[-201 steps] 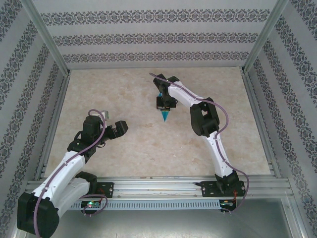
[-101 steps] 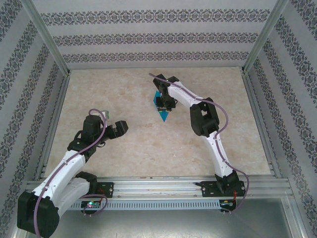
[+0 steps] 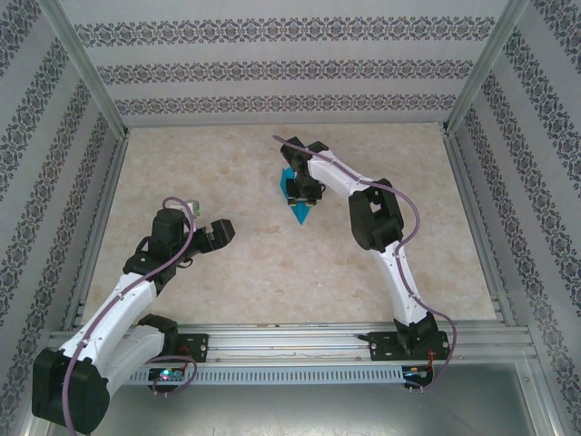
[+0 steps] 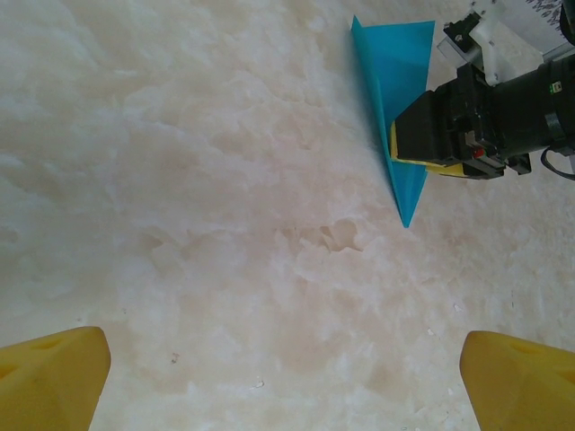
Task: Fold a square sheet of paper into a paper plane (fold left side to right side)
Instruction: Place the paper plane at the center of the table.
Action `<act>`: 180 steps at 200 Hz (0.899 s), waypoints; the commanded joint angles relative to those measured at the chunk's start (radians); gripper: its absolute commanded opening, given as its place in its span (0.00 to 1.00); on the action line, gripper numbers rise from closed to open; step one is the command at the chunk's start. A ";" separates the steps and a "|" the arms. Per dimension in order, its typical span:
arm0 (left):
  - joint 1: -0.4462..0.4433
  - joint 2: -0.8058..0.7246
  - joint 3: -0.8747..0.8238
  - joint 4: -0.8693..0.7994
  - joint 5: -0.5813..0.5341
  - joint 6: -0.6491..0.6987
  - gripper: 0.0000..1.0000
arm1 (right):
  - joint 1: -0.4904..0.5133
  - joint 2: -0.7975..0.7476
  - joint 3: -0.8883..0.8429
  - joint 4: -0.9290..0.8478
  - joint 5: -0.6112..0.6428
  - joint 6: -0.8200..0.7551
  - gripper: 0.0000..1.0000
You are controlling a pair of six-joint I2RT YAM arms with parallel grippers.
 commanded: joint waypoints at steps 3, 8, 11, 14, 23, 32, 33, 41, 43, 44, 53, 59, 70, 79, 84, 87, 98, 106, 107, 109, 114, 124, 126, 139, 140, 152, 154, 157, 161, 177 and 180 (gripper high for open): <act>0.016 0.004 0.026 -0.014 0.015 0.013 1.00 | 0.002 -0.052 -0.031 -0.019 0.029 0.036 0.37; 0.016 0.003 0.026 -0.012 0.014 0.013 1.00 | 0.003 -0.057 -0.032 -0.019 0.031 0.037 0.36; 0.017 0.003 0.026 -0.012 0.015 0.012 1.00 | 0.003 -0.060 -0.034 -0.019 0.031 0.036 0.37; 0.016 0.003 0.026 -0.012 0.014 0.011 1.00 | 0.002 -0.061 -0.034 -0.019 0.031 0.037 0.37; 0.017 0.003 0.026 -0.011 0.017 0.010 1.00 | 0.004 -0.067 -0.035 -0.019 0.032 0.038 0.37; 0.017 0.003 0.026 -0.012 0.019 0.010 1.00 | 0.004 -0.070 -0.036 -0.021 0.032 0.036 0.37; 0.017 0.003 0.026 -0.013 0.020 0.010 1.00 | 0.005 -0.071 -0.036 -0.021 0.033 0.036 0.37; 0.017 0.003 0.028 -0.014 0.021 0.010 1.00 | 0.006 -0.072 -0.039 -0.019 0.034 0.038 0.37; 0.017 0.003 0.028 -0.015 0.022 0.010 1.00 | 0.006 -0.074 -0.039 -0.019 0.034 0.037 0.37; 0.016 0.002 0.028 -0.015 0.022 0.010 1.00 | 0.007 -0.074 -0.040 -0.019 0.034 0.037 0.37; 0.017 0.001 0.028 -0.017 0.023 0.010 1.00 | 0.008 -0.074 -0.042 -0.020 0.034 0.036 0.37; 0.018 -0.003 0.027 -0.018 0.022 0.008 1.00 | 0.008 -0.076 -0.043 -0.021 0.034 0.036 0.37; 0.017 -0.007 0.025 -0.020 0.022 0.005 1.00 | 0.009 -0.079 -0.048 -0.022 0.035 0.034 0.37; 0.016 -0.011 0.024 -0.021 0.022 0.002 1.00 | 0.009 -0.082 -0.050 -0.022 0.037 0.034 0.37; 0.017 -0.013 0.024 -0.021 0.022 0.001 1.00 | 0.010 -0.084 -0.052 -0.022 0.037 0.033 0.37; 0.017 -0.013 0.022 -0.021 0.023 0.001 1.00 | 0.010 -0.086 -0.054 -0.022 0.037 0.033 0.37; 0.017 -0.017 0.022 -0.023 0.021 -0.001 1.00 | 0.010 -0.092 -0.057 -0.022 0.039 0.030 0.37; 0.017 -0.019 0.023 -0.024 0.021 -0.002 1.00 | 0.010 -0.096 -0.060 -0.020 0.040 0.030 0.37; 0.017 -0.019 0.023 -0.024 0.020 -0.002 1.00 | 0.010 -0.097 -0.060 -0.020 0.041 0.030 0.37; 0.016 -0.019 0.023 -0.024 0.020 -0.002 1.00 | 0.010 -0.098 -0.062 -0.021 0.041 0.029 0.37; 0.016 -0.019 0.022 -0.024 0.022 -0.002 1.00 | 0.010 -0.101 -0.063 -0.021 0.042 0.028 0.37; 0.016 -0.019 0.023 -0.023 0.022 -0.004 1.00 | 0.010 -0.105 -0.068 -0.021 0.043 0.028 0.37; 0.017 -0.018 0.023 -0.023 0.022 -0.004 1.00 | 0.010 -0.107 -0.068 -0.021 0.043 0.028 0.37; 0.017 -0.019 0.024 -0.023 0.023 -0.006 1.00 | 0.011 -0.115 -0.074 -0.021 0.042 0.026 0.37; 0.017 -0.019 0.024 -0.023 0.022 -0.006 1.00 | 0.012 -0.115 -0.074 -0.021 0.043 0.025 0.37; 0.017 -0.019 0.025 -0.023 0.023 -0.007 1.00 | 0.013 -0.124 -0.081 -0.022 0.044 0.022 0.37; 0.016 -0.018 0.024 -0.023 0.023 -0.007 1.00 | 0.013 -0.126 -0.083 -0.022 0.045 0.023 0.36; 0.018 -0.019 0.025 -0.023 0.023 -0.007 1.00 | 0.013 -0.129 -0.084 -0.022 0.045 0.022 0.37; 0.018 -0.020 0.025 -0.023 0.022 -0.007 1.00 | 0.015 -0.133 -0.088 -0.022 0.045 0.022 0.37; 0.017 -0.022 0.027 -0.020 0.023 -0.009 1.00 | 0.019 -0.159 -0.105 -0.022 0.047 0.016 0.37; 0.017 -0.022 0.028 -0.019 0.022 -0.009 1.00 | 0.019 -0.168 -0.112 -0.022 0.049 0.015 0.38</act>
